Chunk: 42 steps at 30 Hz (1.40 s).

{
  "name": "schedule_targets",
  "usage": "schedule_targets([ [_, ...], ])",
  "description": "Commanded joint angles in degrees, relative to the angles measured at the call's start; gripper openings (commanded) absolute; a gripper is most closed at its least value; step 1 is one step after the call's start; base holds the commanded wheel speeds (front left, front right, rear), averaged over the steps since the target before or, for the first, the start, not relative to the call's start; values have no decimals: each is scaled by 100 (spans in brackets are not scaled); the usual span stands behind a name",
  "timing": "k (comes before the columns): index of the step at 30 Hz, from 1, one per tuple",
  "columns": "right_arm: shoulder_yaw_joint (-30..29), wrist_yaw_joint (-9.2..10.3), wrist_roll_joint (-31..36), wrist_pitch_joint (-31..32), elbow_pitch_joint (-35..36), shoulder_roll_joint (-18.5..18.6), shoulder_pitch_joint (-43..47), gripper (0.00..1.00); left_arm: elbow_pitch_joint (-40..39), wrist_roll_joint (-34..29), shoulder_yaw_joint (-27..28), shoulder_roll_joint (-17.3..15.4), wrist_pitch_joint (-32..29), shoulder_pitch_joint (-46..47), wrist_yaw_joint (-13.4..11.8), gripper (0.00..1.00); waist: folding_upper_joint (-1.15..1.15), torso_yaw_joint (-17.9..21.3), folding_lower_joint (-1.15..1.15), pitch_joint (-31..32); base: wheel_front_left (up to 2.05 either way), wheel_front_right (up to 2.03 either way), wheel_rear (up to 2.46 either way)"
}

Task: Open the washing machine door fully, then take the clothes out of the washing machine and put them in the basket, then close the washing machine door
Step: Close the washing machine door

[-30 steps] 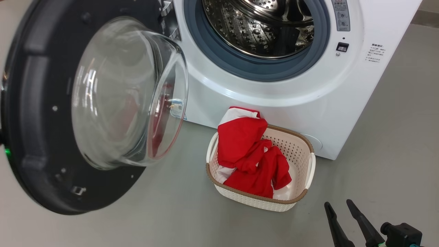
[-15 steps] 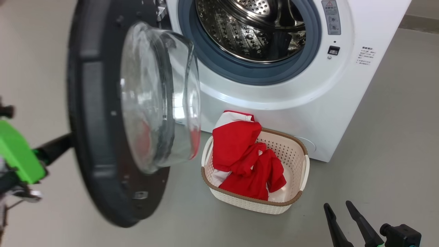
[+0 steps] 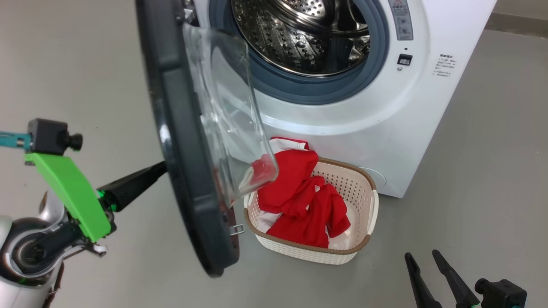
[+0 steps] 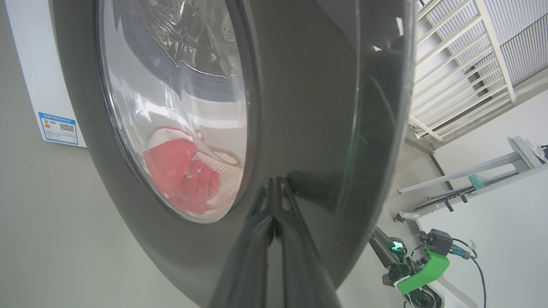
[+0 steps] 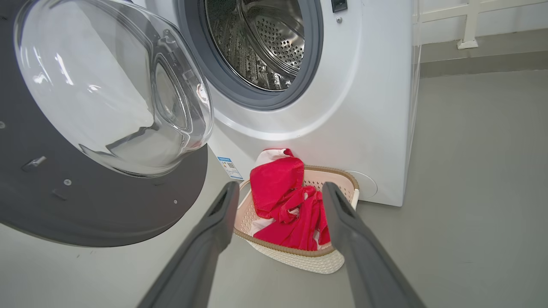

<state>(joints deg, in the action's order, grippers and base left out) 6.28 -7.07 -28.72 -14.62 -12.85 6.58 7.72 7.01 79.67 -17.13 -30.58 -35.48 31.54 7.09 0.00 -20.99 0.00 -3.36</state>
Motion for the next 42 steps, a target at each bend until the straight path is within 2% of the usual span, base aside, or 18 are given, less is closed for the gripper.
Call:
schedule_targets([
  [1, 95, -42, -4, -38, 155, 59, -140, 100, -64, -51, 202, -327, 91, 158, 39, 0, 0, 31, 0, -21, 0, 0, 0],
  [7, 40, -42, 4, -38, 156, 52, -113, 100, 94, 0, 164, -372, 513, 75, 39, 0, 0, 16, 0, -8, 0, 0, 0],
  [8, 35, -42, 3, -38, 154, 50, -109, 100, 127, -25, 156, -398, 599, 38, 39, 3, 0, 10, 0, 3, 0, 0, 0],
  [9, 28, -42, 1, -38, 152, 48, -105, 100, 169, -52, 146, -413, 698, -7, 39, 15, 0, -1, 0, 24, 0, 0, 0],
  [10, 19, -42, -2, -38, 150, 43, -95, 100, 213, -52, 126, -414, 776, -65, 39, 20, 0, -17, 0, 47, 0, 0, 0],
  [11, 6, -42, -4, -38, 151, 37, -80, 100, 240, -52, 96, -412, 849, -127, 39, 16, 0, -39, 0, 77, 0, 0, 0],
  [12, -1, -42, -5, -38, 151, 30, -63, 100, 276, -57, 80, -414, 945, -198, 39, 17, 0, -58, 0, 106, 0, 0, 0],
  [16, 13, -42, -7, -38, 166, 12, -8, 100, 454, -13, 59, -417, 1321, -521, 39, 43, 0, -120, 0, 192, 0, 0, 0],
  [17, 23, -42, -6, -38, 171, 13, 2, 100, 509, 15, 64, -413, 1410, -598, 40, 63, 0, -133, 0, 208, 0, 0, 0],
  [18, 28, -42, -7, -38, 174, 16, 13, 100, 569, 58, 68, -410, 1480, -670, 40, 78, 0, -144, 0, 221, 0, 0, 0],
  [19, 28, -42, -7, -38, 174, 16, 13, 100, 569, 58, 68, -410, 1480, -670, 40, 78, 0, -144, 0, 221, 0, 0, 0],
  [21, 37, -42, -7, -38, 175, 29, 26, 100, 665, 102, 70, -408, 1632, -807, 40, 98, 0, -170, 0, 248, 0, 0, 0],
  [28, 51, -42, -21, -38, 160, 57, 73, 100, 913, 198, 59, -376, 2195, -1329, 40, 100, 0, -239, 0, 349, 0, 0, 0],
  [34, 73, -42, -29, -38, 164, 104, 81, 100, 1244, 86, 38, -289, 2924, -1739, 40, 100, 0, -236, 0, 358, 0, 0, 0],
  [38, 81, -42, -36, -38, 161, 143, 67, 100, 1506, -199, -157, -271, 3422, -1960, 40, 100, 0, -202, 0, 367, 0, 0, 0],
  [42, 65, -42, -37, -38, 160, 174, 53, 100, 1712, -227, -300, -152, 3842, -2117, 40, 100, 0, -146, 0, 363, 0, 0, 0],
])
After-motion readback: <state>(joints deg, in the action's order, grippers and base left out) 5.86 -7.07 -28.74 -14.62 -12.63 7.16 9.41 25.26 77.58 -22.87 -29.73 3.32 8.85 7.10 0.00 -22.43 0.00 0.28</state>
